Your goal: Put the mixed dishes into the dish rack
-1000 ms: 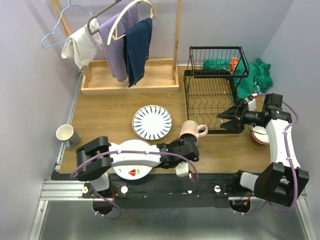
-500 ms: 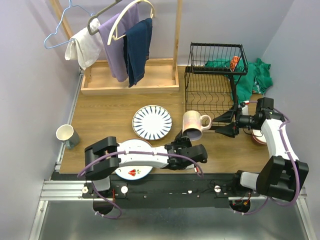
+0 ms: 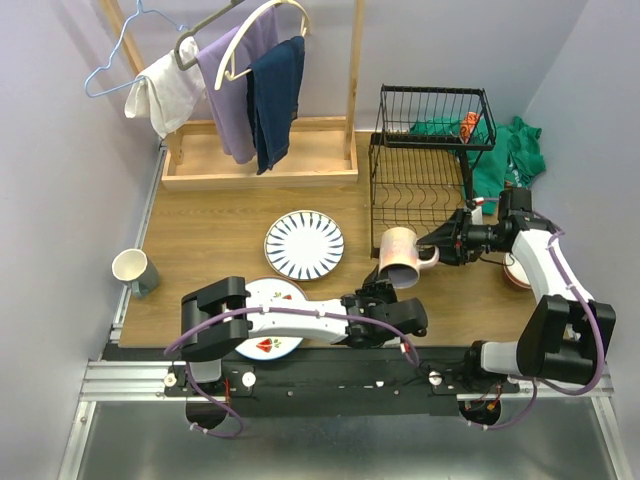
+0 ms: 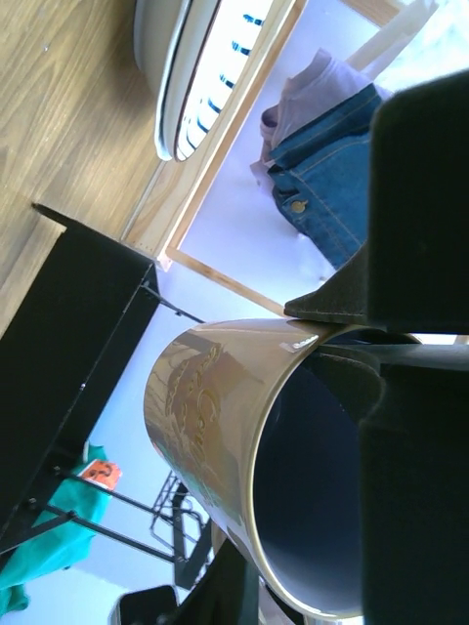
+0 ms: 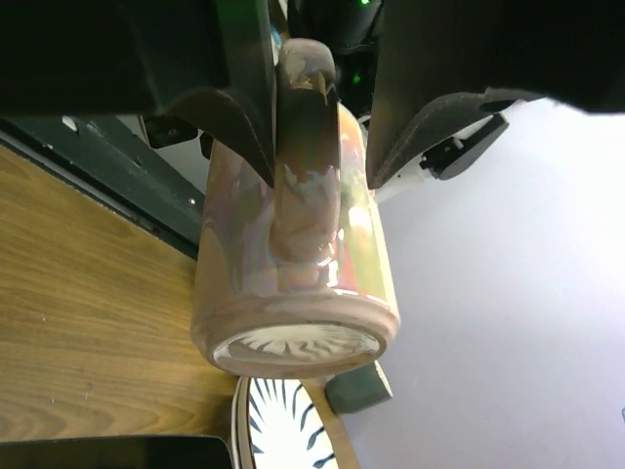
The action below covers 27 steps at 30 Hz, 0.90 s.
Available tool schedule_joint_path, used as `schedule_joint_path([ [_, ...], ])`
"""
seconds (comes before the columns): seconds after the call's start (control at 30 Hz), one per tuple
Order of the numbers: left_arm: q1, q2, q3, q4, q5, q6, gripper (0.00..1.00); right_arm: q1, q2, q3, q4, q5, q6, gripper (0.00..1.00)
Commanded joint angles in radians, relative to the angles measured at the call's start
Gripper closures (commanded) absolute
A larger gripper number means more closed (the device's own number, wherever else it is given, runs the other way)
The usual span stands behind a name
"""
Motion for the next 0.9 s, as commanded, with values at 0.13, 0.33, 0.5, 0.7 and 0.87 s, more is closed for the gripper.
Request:
schedule_joint_path([
  [0.13, -0.010, -0.005, 0.055, 0.191, -0.121, 0.004, 0.82, 0.013, 0.020, 0.019, -0.053, 0.074, -0.066, 0.99],
  [0.33, 0.025, -0.051, 0.045, 0.144, -0.144, -0.202, 0.70, 0.015, 0.020, 0.064, -0.012, 0.038, -0.087, 0.99],
  [0.5, 0.031, -0.097, -0.022, 0.156, -0.141, -0.299, 0.70, 0.022, 0.038, 0.152, -0.014, 0.077, -0.164, 0.99],
  [0.7, 0.033, -0.092, -0.028, 0.140, -0.135, -0.444, 0.62, 0.022, 0.052, 0.194, -0.017, 0.146, -0.234, 0.99],
  [0.87, 0.040, -0.097, -0.039, 0.157, -0.094, -0.497, 0.56, 0.022, 0.035, 0.188, 0.068, 0.154, -0.253, 0.99],
])
